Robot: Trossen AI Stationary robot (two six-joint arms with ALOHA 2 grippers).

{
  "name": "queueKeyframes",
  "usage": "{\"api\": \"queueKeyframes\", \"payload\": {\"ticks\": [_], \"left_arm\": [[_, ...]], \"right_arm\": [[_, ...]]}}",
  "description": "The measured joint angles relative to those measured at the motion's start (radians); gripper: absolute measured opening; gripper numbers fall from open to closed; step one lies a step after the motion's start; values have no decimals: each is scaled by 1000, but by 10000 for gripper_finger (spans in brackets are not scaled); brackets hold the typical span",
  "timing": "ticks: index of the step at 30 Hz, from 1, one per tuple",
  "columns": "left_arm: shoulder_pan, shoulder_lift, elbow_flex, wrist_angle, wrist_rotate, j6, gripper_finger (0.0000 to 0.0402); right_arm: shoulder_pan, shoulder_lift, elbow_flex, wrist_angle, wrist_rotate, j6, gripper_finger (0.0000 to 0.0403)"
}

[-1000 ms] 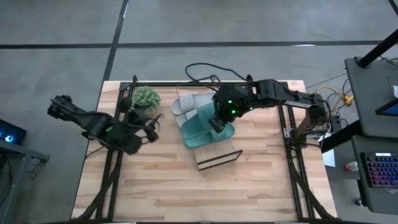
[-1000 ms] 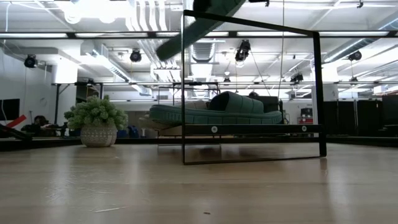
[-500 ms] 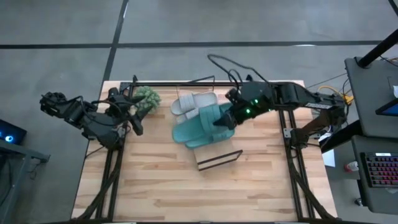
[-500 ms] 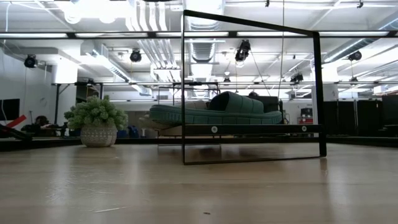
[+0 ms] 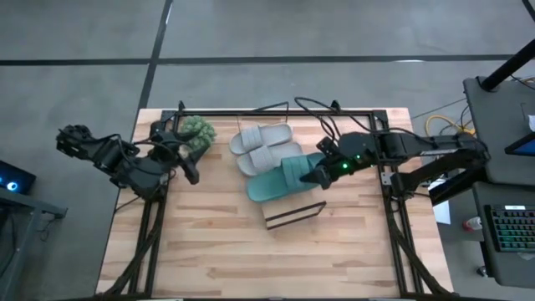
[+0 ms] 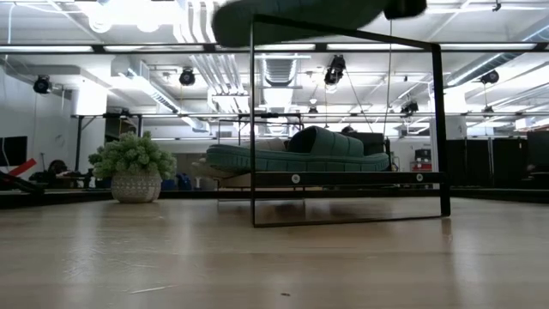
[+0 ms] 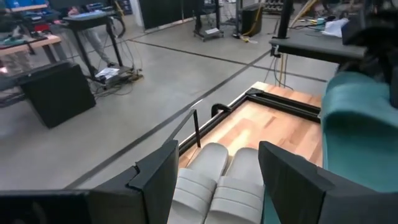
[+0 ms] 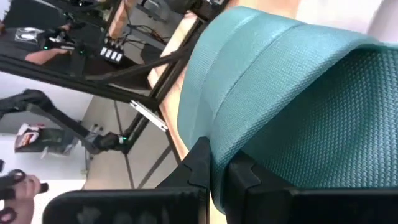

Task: Pick and place slides into the shelf
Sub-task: Put the green slipper on the shelf

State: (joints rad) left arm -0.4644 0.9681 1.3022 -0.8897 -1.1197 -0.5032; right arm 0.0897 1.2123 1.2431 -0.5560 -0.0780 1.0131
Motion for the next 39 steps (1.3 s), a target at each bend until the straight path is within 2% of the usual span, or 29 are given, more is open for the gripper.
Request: {"api": "queueKeyframes", "payload": {"ticks": [8,16,21,29,39], "left_arm": [[0,48,0,21,-38,-17,207],[1,53,1,48,-42,-18,207],[3,48,3,54,-43,-18,207],[7,46,3,62,-48,-18,207],[7,46,3,67,-95,-17,207]], "right_arm": [[-2,-113,-274,207,3,0,8],[-3,-160,-498,450,0,39,8],[-3,-165,-568,546,-37,75,8],[2,-166,-625,593,-111,113,8],[3,-165,-687,600,-113,138,8]]}}
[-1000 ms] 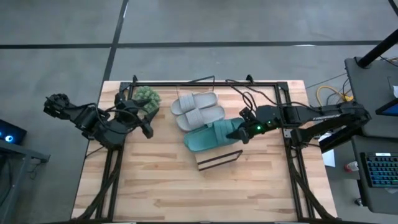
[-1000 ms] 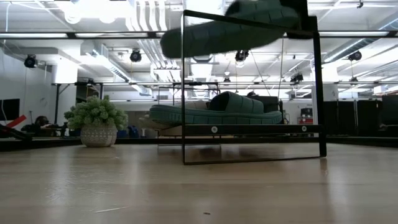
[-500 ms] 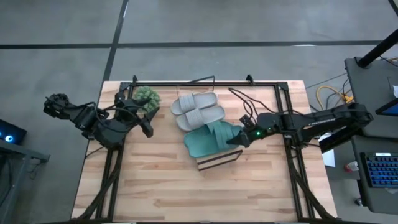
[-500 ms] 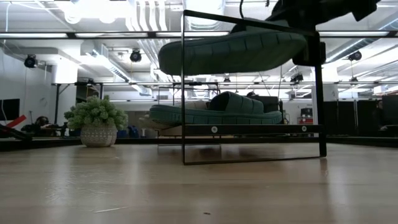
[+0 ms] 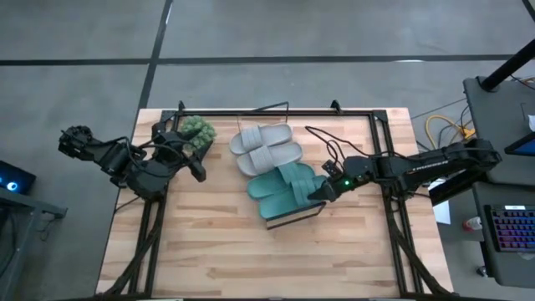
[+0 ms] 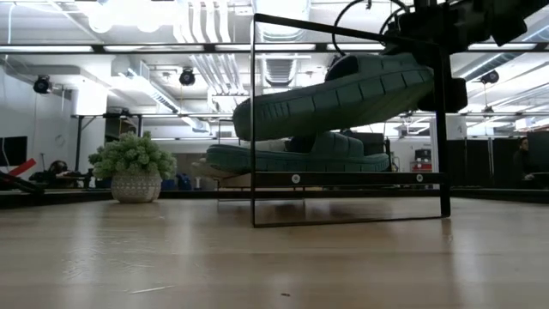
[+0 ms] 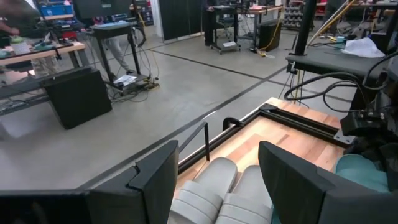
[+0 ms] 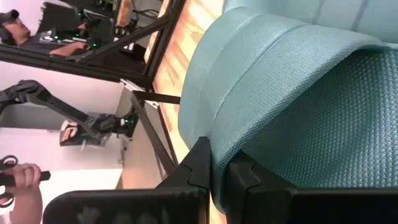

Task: Pick and place slides into the shelf
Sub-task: Put the green slipper on the shelf

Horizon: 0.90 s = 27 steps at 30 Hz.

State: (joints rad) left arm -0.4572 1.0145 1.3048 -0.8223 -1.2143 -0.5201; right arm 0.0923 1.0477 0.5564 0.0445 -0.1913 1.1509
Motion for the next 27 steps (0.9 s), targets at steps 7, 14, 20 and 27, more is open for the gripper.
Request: {"api": "queueKeyframes", "payload": {"ticks": [7,14,20,27], "left_arm": [[6,-1,0,0,-1,0,207],[12,-1,0,3,-1,0,207],[22,-1,0,4,-3,0,207],[33,-2,0,8,-4,0,207]], "right_arm": [[1,0,-50,105,-4,13,8],[1,1,-106,142,-12,27,8],[1,4,-119,181,-37,27,8],[1,91,-134,220,-80,10,8]]}}
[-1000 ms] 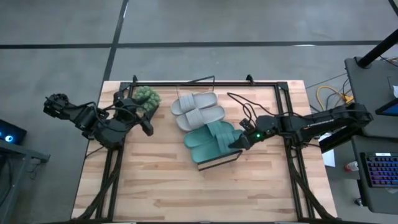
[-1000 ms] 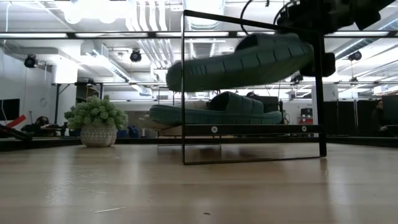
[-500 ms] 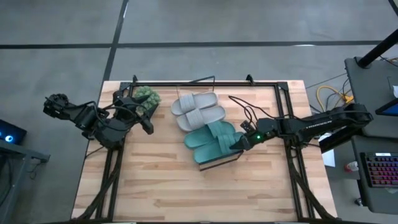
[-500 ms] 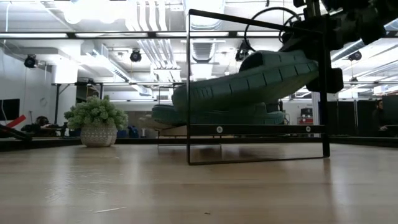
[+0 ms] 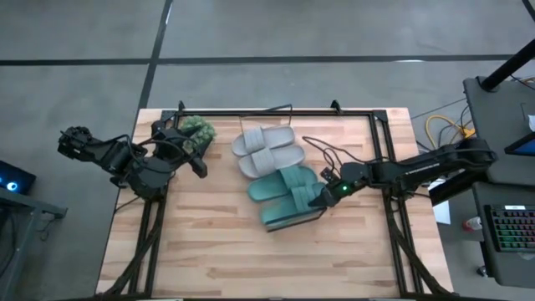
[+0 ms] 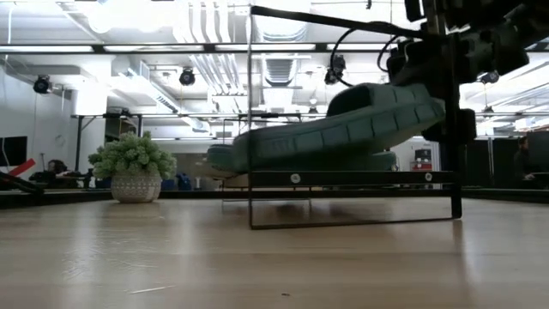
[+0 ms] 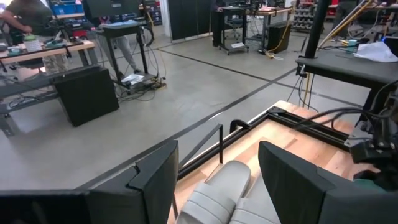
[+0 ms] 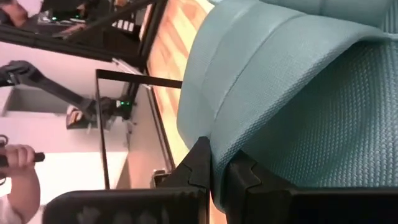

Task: Pick and place slides into the shelf
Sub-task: Put the green slipper on the shelf

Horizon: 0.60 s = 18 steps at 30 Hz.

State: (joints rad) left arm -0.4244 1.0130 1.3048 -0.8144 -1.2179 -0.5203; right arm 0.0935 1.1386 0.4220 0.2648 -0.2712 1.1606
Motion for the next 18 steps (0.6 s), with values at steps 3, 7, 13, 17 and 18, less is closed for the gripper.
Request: {"api": "queueKeyframes", "payload": {"ticks": [3,7,13,17,18], "left_arm": [[0,0,0,1,0,0,207],[0,0,0,4,0,0,207],[0,0,0,13,0,1,207],[0,0,0,13,1,1,207],[0,0,0,14,0,1,207]], "right_arm": [[0,57,0,77,-5,10,8],[0,130,1,150,-6,9,8],[0,212,2,198,-24,17,9],[0,233,1,235,-24,25,9],[0,236,1,234,-24,29,9]]}}
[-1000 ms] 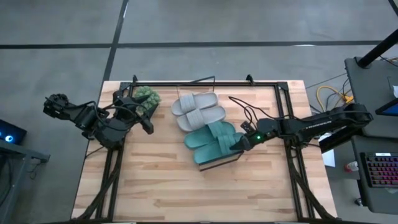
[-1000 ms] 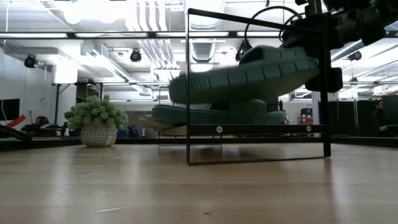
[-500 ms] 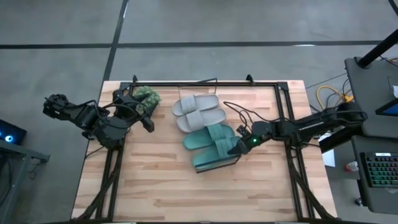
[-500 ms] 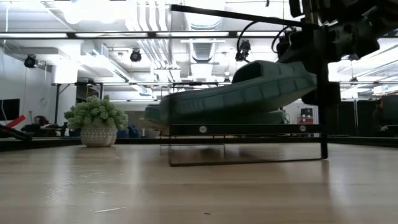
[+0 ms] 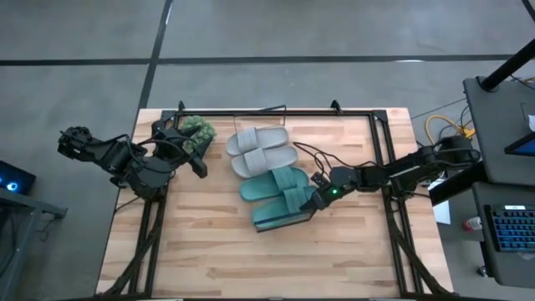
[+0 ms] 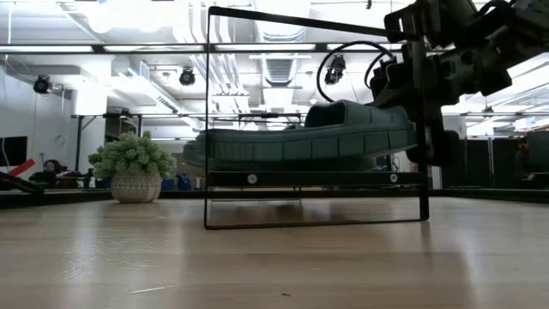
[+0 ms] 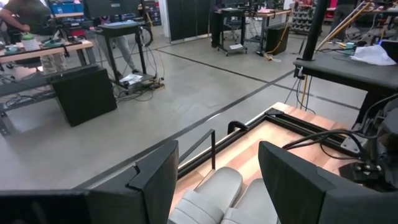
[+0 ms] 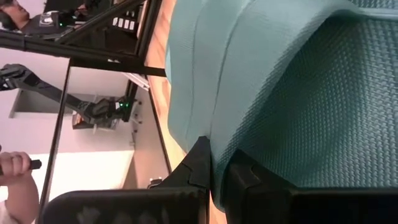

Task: Pick and place slides into the shelf
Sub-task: Put the green slipper on the shelf

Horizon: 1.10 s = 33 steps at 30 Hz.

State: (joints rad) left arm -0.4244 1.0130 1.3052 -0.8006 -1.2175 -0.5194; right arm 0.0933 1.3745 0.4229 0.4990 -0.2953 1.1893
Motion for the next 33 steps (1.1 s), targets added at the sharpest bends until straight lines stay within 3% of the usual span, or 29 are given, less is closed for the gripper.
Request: {"api": "queueKeyframes", "payload": {"ticks": [9,25,33], "left_arm": [[0,0,0,0,1,1,207],[0,0,0,-2,7,2,207],[0,0,-1,-2,15,3,207]], "right_arm": [[0,-23,-2,-25,3,49,27],[0,-165,-3,-190,51,44,190],[0,-278,69,-499,79,-45,205]]}}
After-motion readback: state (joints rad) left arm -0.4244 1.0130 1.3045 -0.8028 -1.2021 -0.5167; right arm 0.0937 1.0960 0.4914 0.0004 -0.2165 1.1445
